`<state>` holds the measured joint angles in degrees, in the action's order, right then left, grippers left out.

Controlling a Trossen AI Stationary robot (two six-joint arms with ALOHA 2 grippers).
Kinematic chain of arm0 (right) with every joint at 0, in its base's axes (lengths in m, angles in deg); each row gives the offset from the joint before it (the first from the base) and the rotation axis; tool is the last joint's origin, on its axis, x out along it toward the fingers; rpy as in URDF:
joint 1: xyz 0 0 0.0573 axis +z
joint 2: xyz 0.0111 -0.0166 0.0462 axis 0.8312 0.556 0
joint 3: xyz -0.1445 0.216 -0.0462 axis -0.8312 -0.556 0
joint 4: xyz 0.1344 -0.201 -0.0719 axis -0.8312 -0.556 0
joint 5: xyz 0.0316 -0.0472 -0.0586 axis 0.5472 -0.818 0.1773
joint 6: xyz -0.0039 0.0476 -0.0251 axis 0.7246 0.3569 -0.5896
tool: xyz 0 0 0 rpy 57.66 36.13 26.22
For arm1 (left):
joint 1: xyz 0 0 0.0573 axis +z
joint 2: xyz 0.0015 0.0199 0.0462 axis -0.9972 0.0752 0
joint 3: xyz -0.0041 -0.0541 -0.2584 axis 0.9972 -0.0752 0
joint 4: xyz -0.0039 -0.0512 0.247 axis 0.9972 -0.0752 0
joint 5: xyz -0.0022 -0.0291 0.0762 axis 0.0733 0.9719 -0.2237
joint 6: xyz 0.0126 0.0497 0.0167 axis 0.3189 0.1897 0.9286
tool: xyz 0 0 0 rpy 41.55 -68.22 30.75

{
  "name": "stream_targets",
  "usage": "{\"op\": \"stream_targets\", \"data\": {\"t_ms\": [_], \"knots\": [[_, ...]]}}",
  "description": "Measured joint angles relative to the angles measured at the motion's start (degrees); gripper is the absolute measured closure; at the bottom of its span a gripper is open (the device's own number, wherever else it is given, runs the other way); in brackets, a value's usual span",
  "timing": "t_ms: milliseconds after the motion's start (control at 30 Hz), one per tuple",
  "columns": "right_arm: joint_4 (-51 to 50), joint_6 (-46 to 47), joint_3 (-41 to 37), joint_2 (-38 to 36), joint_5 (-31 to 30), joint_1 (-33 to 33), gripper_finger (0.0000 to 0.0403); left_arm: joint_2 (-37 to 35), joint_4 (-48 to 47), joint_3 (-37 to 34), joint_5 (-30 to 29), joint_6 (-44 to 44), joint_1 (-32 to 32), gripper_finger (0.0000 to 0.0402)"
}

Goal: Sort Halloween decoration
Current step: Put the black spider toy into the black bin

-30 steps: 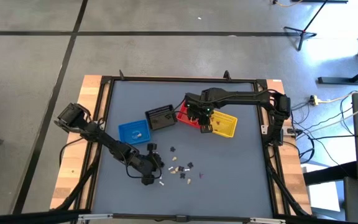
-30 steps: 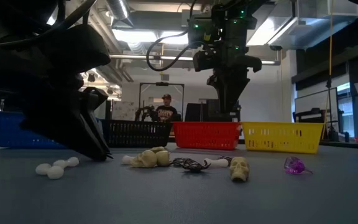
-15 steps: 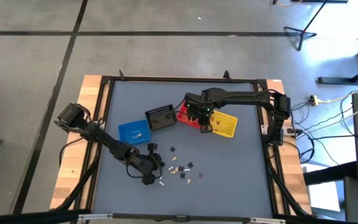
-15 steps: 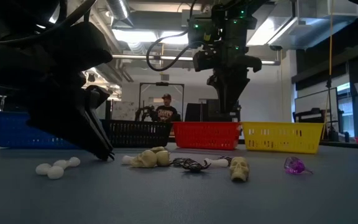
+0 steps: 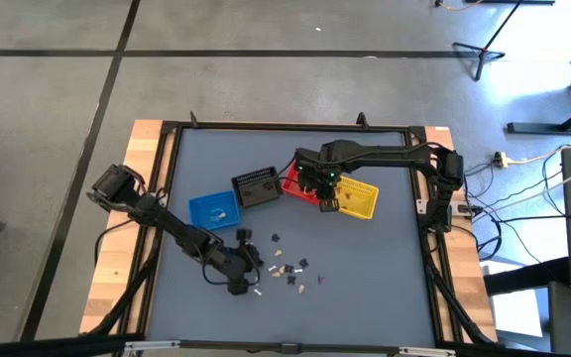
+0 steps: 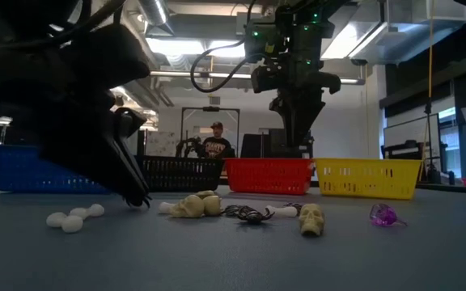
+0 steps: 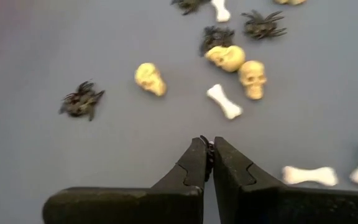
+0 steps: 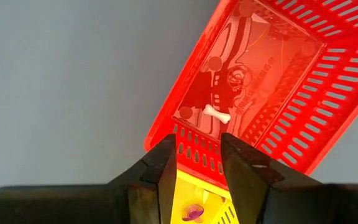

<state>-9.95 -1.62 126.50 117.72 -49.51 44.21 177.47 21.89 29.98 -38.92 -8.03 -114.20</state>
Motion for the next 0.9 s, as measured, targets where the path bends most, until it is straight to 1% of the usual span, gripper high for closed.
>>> {"op": "stream_targets", "data": {"t_ms": [333,533,700,900], "knots": [[-0.23,-0.01,0.0,0.0,0.0,0.0,0.0278,0.0,-0.03,2.1,-0.3,-0.16,0.05,0.0401],[-1.04,0.0,0.0,0.0,0.0,0.0,0.0278,0.0,0.02,2.43,-0.68,-2.7,0.99,0.0401],[-3.54,0.0,0.22,-0.51,0.0,0.02,0.0278,-0.19,0.37,2.45,-0.71,-2.97,2.53,0.0401],[-4.05,-0.02,0.66,-2.89,-0.13,0.02,0.0278,-3.26,0.68,2.53,-1.87,-2.03,6.3,0.0401]]}}
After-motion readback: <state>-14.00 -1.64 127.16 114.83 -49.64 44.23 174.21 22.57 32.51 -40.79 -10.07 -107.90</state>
